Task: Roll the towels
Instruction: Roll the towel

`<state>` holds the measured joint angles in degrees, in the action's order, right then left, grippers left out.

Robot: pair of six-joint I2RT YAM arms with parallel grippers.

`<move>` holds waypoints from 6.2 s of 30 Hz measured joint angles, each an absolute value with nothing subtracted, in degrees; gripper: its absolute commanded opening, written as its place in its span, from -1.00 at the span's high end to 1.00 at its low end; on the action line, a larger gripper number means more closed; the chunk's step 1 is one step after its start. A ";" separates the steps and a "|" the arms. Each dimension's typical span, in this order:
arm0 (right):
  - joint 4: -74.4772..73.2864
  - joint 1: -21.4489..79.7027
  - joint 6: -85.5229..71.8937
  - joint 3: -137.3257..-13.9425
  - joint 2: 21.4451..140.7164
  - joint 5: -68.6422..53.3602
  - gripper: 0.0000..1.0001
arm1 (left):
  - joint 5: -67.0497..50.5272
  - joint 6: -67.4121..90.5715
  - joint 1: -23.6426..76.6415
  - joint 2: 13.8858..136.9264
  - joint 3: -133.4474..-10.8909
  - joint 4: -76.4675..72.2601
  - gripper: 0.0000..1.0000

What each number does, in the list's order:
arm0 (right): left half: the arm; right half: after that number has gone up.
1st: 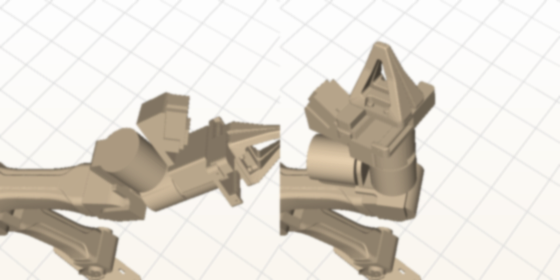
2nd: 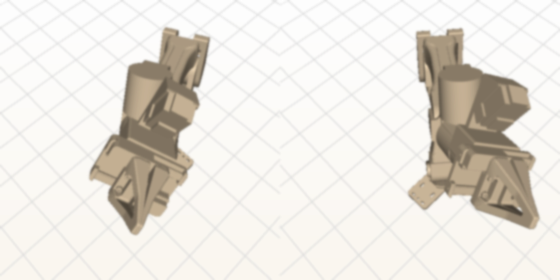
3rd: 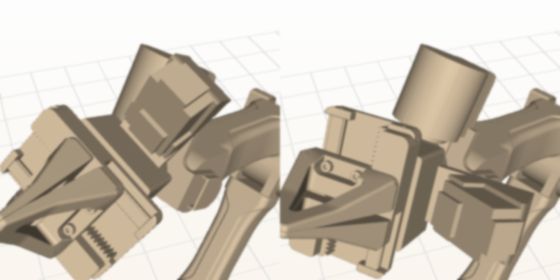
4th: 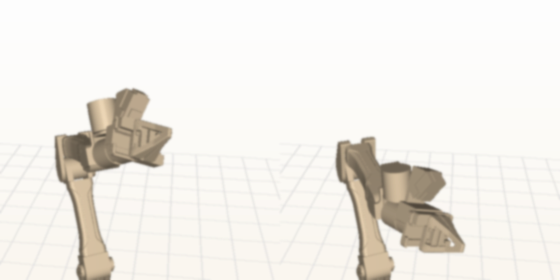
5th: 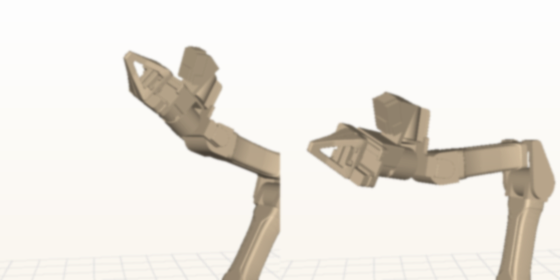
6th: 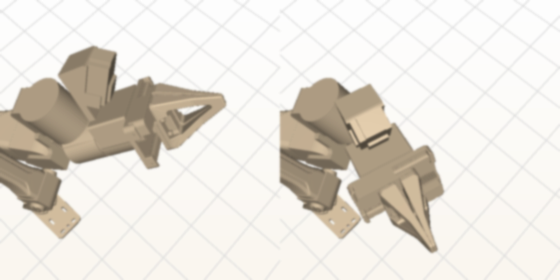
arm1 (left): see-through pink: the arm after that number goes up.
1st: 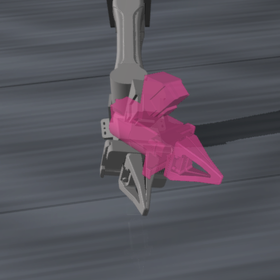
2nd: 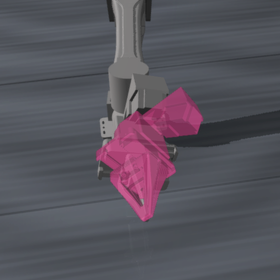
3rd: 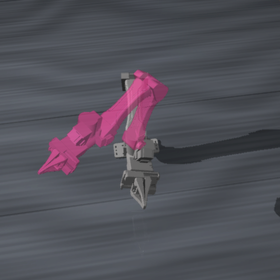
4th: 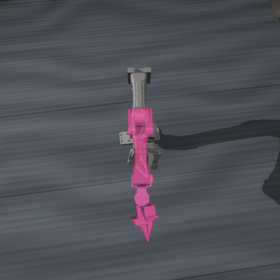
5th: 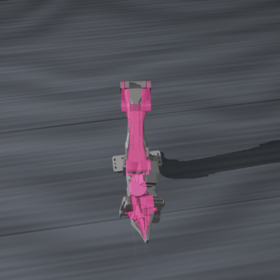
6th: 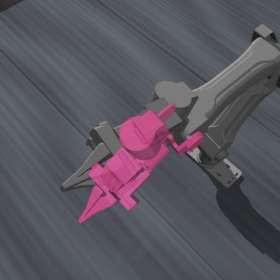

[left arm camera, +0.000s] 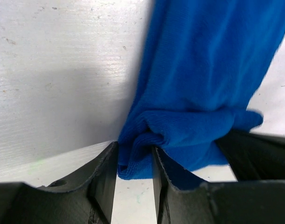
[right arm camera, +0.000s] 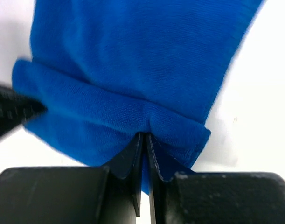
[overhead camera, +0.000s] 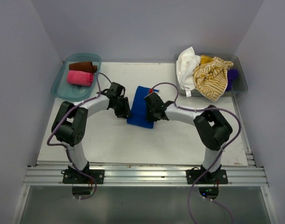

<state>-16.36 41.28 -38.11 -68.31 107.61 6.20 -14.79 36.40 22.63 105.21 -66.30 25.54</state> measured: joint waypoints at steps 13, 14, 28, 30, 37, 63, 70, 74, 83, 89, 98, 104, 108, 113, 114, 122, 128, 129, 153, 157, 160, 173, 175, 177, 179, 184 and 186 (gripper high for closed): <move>-20.88 55.13 -49.08 -58.50 95.02 8.56 0.16 | -14.46 34.50 22.70 104.81 -65.32 26.33 0.05; -21.76 55.13 -48.58 -58.67 94.08 9.19 0.09 | -14.28 34.13 22.70 104.33 -65.32 26.74 0.03; -30.72 65.14 -29.93 -73.32 97.65 20.86 -0.12 | -7.09 30.35 21.65 97.06 -68.69 33.23 -0.05; -30.68 67.48 -27.16 -74.41 100.36 23.07 -0.12 | -5.82 30.33 20.51 96.29 -68.66 34.30 -0.05; -30.41 69.38 -21.08 -74.89 107.68 27.11 -0.11 | -3.99 30.35 13.87 92.09 -65.60 35.53 -0.06; -6.52 62.39 -21.39 -57.01 100.38 13.61 0.92 | -21.32 33.89 17.82 82.91 -50.30 29.71 -0.64; -4.84 62.30 -21.63 -55.46 98.87 10.72 0.92 | -25.26 37.26 21.45 85.71 -48.75 23.09 -0.62; -4.47 62.15 -22.09 -54.85 98.80 9.87 0.92 | -25.26 38.26 21.69 88.82 -47.81 21.06 -0.57; -3.29 61.25 -23.49 -53.65 97.60 8.27 0.92 | -24.25 41.32 23.81 89.78 -46.09 18.13 -0.37; -2.87 60.88 -24.25 -52.75 96.57 7.70 0.92 | -21.50 44.12 23.81 90.02 -45.04 16.21 -0.12; -2.52 60.40 -24.56 -52.23 95.46 6.90 0.61 | -20.64 46.48 24.10 92.18 -44.91 14.44 0.50; -3.79 60.49 -24.05 -52.64 95.13 7.33 0.01 | -20.12 47.68 24.32 92.40 -46.65 15.88 1.00; -7.40 62.22 -22.50 -55.96 95.09 11.18 -0.16 | -19.44 48.12 24.32 92.40 -47.81 17.45 1.00; -9.04 65.01 -20.05 -61.47 96.51 15.33 -0.22 | -18.26 48.69 24.32 92.40 -48.66 19.59 1.00; -9.17 65.36 -19.59 -62.24 97.17 16.10 -0.22 | -18.06 48.77 24.32 92.40 -48.69 19.99 1.00; -11.38 67.96 -17.06 -64.29 103.18 21.10 -0.13 | -17.30 48.99 24.29 92.40 -49.04 21.85 1.00; -11.60 69.52 -16.95 -64.53 106.41 24.23 0.66 | -17.21 49.10 24.32 92.38 -49.08 22.22 1.00; -11.49 69.54 -17.50 -64.51 106.52 24.95 0.85 | -17.08 49.17 24.32 92.31 -49.06 22.37 1.00; 7.66 56.38 -33.04 -51.22 99.15 -5.28 1.00 | -15.27 49.91 17.19 74.00 -44.69 30.09 -0.47; 14.85 52.42 -37.91 -46.76 98.76 -12.40 1.00 | -16.82 49.93 17.39 73.80 -44.66 30.00 -0.41; 19.35 50.33 -41.43 -44.25 98.76 -16.53 1.00 | -17.89 49.93 17.39 73.25 -44.66 29.58 -0.34; 46.83 42.17 -59.88 -35.64 106.00 -30.65 1.00 | -20.99 49.47 24.75 73.67 -46.17 25.30 -0.18; 51.00 41.56 -62.54 -35.14 108.33 -31.81 1.00 | -21.34 48.90 25.98 74.59 -47.07 24.47 -0.17; 54.78 41.12 -64.93 -34.37 110.02 -32.75 1.00 | -21.67 48.60 26.50 75.46 -47.62 23.57 -0.15; 57.34 40.88 -66.61 -33.61 110.63 -33.06 1.00 | -21.89 48.23 26.70 76.49 -48.14 23.11 -0.14; 61.04 40.14 -68.84 -32.18 110.63 -33.26 1.00 | -22.33 46.87 26.72 79.11 -48.80 22.37 -0.13; 62.35 39.81 -69.69 -31.66 110.63 -33.54 1.00 | -22.41 46.52 26.72 79.57 -48.82 22.06 -0.13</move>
<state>62.35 39.81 -69.69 -31.66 110.63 -33.54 -22.41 46.52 26.72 79.57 -48.82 22.06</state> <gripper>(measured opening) 0.048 0.569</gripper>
